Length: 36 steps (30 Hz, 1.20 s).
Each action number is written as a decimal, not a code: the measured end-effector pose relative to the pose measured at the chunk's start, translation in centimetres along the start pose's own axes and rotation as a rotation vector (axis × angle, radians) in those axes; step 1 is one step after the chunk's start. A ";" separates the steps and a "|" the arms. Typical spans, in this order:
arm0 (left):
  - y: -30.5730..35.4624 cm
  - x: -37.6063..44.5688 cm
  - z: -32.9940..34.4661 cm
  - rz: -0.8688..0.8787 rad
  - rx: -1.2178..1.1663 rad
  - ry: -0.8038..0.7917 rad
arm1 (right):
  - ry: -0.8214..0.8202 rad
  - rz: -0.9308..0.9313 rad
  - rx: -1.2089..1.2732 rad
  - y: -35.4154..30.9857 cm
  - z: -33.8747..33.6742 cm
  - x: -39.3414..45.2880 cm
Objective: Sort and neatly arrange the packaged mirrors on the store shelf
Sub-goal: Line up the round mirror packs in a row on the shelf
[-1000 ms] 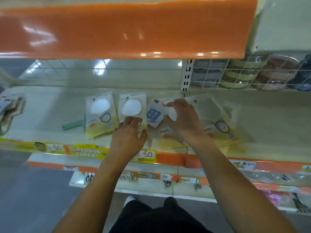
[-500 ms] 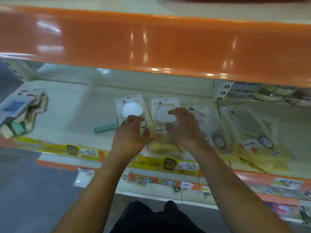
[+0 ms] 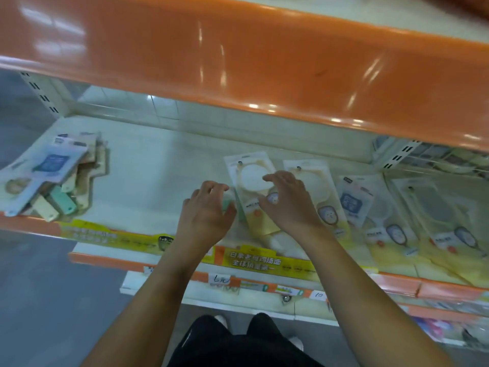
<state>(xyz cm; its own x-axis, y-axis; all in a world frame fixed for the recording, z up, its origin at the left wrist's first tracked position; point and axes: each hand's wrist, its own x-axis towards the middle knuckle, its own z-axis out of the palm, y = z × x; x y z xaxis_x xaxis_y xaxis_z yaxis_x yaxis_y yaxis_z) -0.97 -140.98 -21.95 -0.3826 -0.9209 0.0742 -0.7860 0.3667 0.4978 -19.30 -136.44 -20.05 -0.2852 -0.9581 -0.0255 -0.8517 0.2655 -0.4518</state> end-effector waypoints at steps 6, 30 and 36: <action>-1.5 0.1 -0.6 0.012 -0.005 -0.029 | -0.037 0.040 -0.054 -1.5 1.5 -0.1; 0.4 -0.5 -1.0 -0.074 -0.044 -0.031 | -0.182 0.036 -0.180 -1.4 2.9 2.4; 0.3 -0.7 -1.2 -0.054 -0.041 -0.008 | -0.096 0.011 -0.190 -1.8 3.6 1.7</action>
<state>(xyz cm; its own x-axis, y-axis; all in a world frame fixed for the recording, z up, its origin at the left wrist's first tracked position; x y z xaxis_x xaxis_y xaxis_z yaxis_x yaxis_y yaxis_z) -0.33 -140.39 -20.82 -0.3447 -0.9379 0.0396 -0.7849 0.3111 0.5358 -16.66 -138.93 -22.52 -0.2596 -0.9584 -0.1183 -0.9190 0.2828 -0.2746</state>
